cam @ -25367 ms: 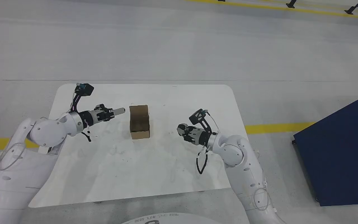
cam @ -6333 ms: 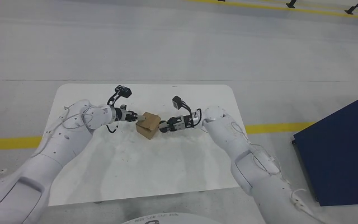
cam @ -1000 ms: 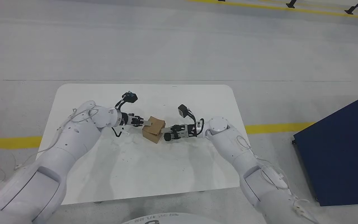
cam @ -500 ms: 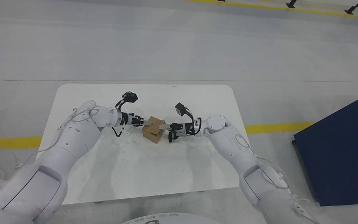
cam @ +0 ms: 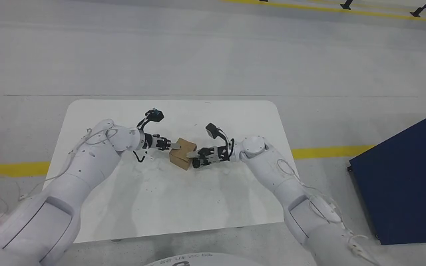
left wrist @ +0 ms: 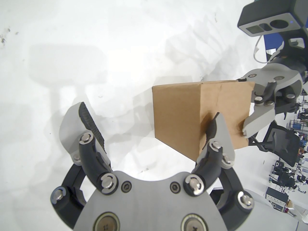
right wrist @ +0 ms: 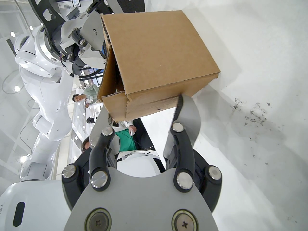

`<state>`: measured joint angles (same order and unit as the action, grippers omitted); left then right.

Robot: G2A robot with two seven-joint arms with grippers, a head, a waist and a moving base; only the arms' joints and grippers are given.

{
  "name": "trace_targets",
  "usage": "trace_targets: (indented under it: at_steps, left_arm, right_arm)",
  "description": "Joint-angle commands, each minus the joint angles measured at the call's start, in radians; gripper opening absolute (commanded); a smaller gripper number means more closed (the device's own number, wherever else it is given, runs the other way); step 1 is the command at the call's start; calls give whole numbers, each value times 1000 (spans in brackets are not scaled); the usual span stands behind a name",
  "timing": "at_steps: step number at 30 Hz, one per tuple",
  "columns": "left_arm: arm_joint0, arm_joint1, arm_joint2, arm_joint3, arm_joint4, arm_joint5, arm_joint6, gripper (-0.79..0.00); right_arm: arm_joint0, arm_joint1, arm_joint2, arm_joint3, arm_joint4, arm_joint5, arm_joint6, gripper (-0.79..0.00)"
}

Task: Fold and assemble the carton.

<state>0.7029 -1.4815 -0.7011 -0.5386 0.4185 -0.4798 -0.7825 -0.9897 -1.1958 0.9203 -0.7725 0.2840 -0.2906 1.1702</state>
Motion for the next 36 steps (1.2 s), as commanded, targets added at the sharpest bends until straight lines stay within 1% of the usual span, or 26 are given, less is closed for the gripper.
trace_targets:
  at_steps: [1, 4, 6, 7, 10, 12, 15, 25, 32, 36]
  left_arm:
    - [0, 0, -1, 0, 1, 0, 0, 0]
    - [1, -1, -2, 1, 2, 0, 1, 0]
    - [1, -1, -2, 1, 2, 0, -1, 0]
    - [1, -2, -3, 2, 2, 1, -1, 0]
    - [0, -2, -4, 2, 3, -3, -2, 0]
    - [0, -2, -6, 2, 2, -4, -2, 0]
    - [-1, -1, -9, 2, 3, -6, -3, 0]
    - [2, 2, -16, -3, 9, -8, -4, 0]
    - [5, 2, -19, -7, 11, -5, -7, 0]
    - [6, 2, -19, -9, 16, -2, -8, 0]
  right_arm:
    - [-2, 0, 1, -2, -1, -1, 0, -529]
    - [-5, 1, 2, -6, -3, -1, -2, -523]
    - [-7, 1, 3, -9, -1, -4, -3, -499]
    - [-9, 2, 4, -10, 1, -6, -3, -459]
    - [-13, 4, 12, -14, 9, -22, -4, -413]
    - [-17, 6, 21, -17, 19, -35, -4, -406]
    - [-17, 10, 32, -19, 26, -33, -5, -406]
    - [24, 0, 32, 53, 55, 48, -3, -413]
    - [43, -10, 18, 93, 57, 53, 6, -489]
    - [46, -11, 18, 101, 57, 48, 9, -505]
